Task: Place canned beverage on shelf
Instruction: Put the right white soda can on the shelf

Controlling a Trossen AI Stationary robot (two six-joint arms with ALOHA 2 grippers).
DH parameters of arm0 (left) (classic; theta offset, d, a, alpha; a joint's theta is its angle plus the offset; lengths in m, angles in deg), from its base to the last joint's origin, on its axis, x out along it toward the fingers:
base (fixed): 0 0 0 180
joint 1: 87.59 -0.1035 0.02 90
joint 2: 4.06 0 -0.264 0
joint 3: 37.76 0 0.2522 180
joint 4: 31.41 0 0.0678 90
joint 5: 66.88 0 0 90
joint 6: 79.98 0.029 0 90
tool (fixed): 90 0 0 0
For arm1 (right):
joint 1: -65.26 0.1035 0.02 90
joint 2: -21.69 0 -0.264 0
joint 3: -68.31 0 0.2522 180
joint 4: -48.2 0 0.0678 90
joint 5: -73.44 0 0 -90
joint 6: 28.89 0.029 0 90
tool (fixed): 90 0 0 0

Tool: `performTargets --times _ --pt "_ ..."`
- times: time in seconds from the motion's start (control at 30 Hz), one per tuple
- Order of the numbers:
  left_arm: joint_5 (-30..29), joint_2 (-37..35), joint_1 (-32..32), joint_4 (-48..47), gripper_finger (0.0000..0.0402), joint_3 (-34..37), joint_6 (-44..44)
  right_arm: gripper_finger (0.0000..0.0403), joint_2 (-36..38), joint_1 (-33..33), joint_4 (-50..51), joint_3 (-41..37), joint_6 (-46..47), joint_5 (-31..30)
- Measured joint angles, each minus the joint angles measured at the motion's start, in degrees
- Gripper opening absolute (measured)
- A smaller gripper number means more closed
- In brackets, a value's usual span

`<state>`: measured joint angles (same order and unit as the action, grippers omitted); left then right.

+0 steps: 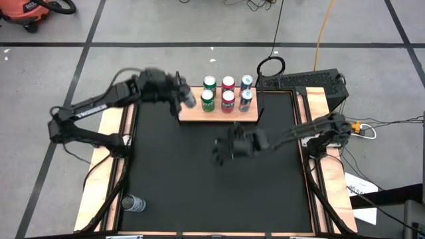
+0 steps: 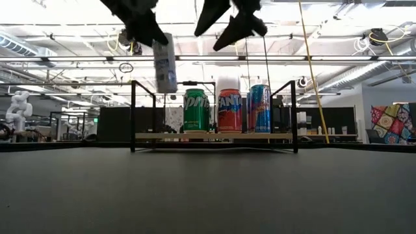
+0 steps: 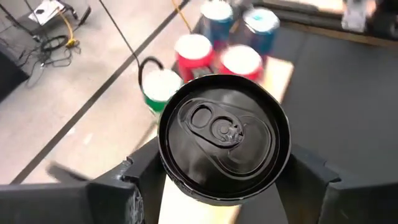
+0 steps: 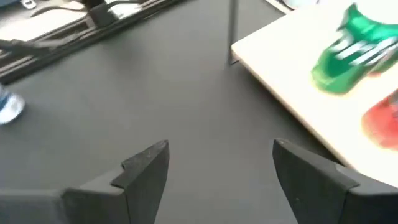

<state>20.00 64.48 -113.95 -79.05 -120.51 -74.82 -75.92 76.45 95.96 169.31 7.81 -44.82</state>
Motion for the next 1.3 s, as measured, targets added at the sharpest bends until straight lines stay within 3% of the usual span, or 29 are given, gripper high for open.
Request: performTargets --times 0.13,0.23,0.47,0.97,1.3 --pt "9.88 5.62 -11.49 6.52 0.0229 -0.01 3.67 0.0272 1.94 -7.94 0.33 0.0 -2.78 6.99" --pt "14.17 9.9 -17.19 9.86 0.0229 0.0 5.75 0.0272 3.42 -12.01 0.91 -0.02 -2.73 11.49" --pt "20.51 17.6 -22.15 11.51 0.0229 0.04 9.97 0.0272 5.12 -14.92 1.45 0.0 -3.07 13.58" --pt "19.3 21.25 -22.47 12.58 0.0231 0.04 13.77 0.0272 5.13 -16.6 2.29 0.0 -2.94 13.58" --pt "16.29 21.25 -22.41 12.81 0.0279 0.04 13.04 0.0272 5.13 -16.81 2.29 -0.01 -2.92 13.6"
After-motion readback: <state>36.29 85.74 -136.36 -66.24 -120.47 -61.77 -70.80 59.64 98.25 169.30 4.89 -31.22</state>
